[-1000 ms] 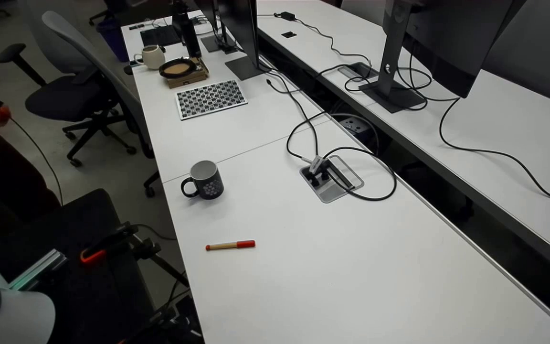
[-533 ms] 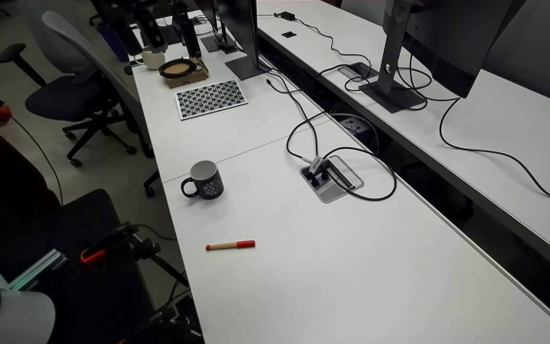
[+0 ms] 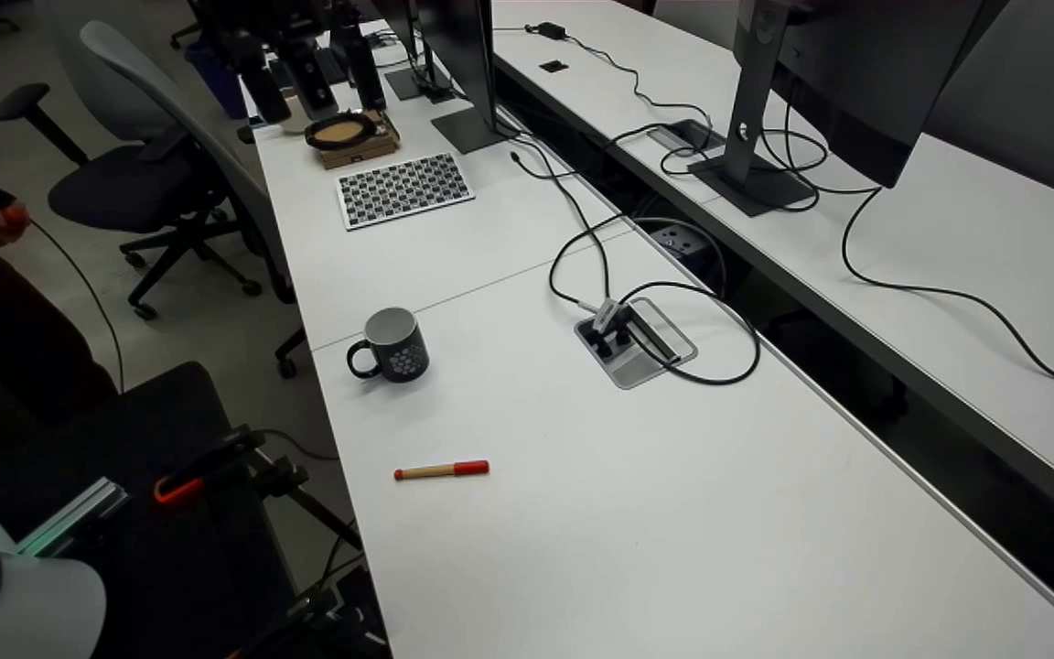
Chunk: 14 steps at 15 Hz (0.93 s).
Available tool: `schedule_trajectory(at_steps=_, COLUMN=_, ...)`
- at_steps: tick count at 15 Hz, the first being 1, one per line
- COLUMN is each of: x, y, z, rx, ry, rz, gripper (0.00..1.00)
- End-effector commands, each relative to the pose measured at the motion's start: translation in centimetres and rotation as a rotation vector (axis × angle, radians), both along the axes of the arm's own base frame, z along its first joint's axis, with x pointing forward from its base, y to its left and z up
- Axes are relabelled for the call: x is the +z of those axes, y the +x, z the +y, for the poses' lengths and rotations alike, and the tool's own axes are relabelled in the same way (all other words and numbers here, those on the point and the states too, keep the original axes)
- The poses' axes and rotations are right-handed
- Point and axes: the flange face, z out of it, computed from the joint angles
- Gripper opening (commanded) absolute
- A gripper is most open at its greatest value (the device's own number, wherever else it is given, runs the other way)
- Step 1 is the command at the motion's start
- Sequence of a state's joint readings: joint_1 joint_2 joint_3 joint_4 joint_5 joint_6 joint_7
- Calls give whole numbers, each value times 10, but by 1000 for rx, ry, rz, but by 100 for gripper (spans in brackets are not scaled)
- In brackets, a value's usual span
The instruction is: Move the mug to the right
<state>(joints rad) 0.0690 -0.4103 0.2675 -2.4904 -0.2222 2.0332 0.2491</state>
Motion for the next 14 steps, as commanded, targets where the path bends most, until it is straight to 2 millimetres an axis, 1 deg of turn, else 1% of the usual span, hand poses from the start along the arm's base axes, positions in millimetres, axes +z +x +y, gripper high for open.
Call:
schedule_trajectory(at_steps=1, x=-9, y=3, z=1, rx=8, ry=85, rz=-20, gripper=100)
schedule_trajectory(at_steps=4, x=-38, y=10, z=10, rx=2, ry=234, rz=-52, gripper=100)
schedule_trajectory(at_steps=6, x=-61, y=13, z=17, rx=1, ry=284, rz=-60, gripper=100)
schedule_trajectory(at_steps=9, x=-94, y=16, z=27, rx=-3, ry=307, rz=-47, gripper=100)
schedule_trajectory(at_steps=14, x=-139, y=21, z=48, rx=-57, ry=307, rz=-22, gripper=100)
